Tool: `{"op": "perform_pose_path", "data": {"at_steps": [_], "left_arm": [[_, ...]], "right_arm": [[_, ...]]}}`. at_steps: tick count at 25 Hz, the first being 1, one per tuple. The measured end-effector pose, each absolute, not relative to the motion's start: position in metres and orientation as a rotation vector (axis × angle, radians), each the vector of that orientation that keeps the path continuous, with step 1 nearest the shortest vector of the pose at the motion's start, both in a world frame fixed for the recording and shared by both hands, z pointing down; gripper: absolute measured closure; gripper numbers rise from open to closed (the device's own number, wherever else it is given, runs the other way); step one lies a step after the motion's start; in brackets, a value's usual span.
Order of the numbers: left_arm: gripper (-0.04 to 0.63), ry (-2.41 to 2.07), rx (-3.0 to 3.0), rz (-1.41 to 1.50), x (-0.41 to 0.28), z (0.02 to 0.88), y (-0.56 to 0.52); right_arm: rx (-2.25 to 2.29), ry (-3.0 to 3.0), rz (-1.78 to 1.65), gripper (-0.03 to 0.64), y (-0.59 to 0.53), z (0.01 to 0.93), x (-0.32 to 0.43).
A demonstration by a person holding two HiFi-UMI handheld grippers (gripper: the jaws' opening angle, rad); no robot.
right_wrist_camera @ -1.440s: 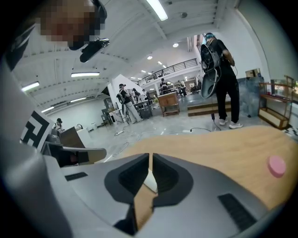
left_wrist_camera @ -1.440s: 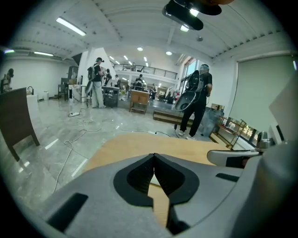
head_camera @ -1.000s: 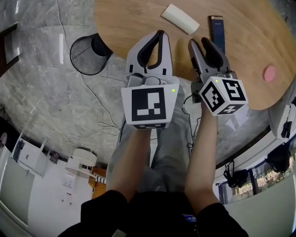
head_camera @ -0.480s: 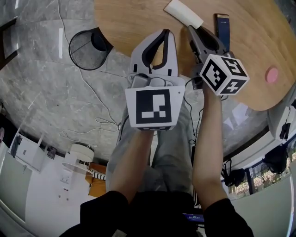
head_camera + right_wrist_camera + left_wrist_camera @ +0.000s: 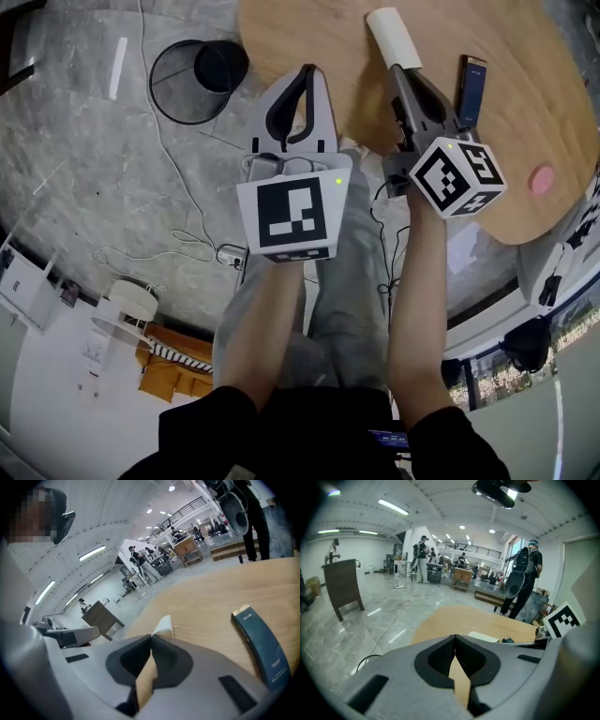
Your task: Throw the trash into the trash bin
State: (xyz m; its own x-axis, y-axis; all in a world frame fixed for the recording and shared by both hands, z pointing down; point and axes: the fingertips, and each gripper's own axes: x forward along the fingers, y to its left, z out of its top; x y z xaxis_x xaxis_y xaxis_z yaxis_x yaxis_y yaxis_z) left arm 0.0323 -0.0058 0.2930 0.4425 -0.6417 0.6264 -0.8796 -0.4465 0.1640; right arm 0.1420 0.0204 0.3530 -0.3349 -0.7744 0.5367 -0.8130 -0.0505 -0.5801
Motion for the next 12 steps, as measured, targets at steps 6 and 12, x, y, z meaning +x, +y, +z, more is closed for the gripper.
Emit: {"op": "perform_pose_path", "data": {"at_steps": [6, 12], "left_arm": [[0.589, -1.444, 2.098, 0.629, -0.044, 0.298, -0.011], [0.589, -1.614, 1.95, 0.582, -0.133, 0.299, -0.013]], "right_arm": [[1.642, -2.229, 1.3, 0.603, -0.001, 0.338, 0.08], [1.414, -2.331, 1.237, 0.603, -0.024, 0.328, -0.005]]}}
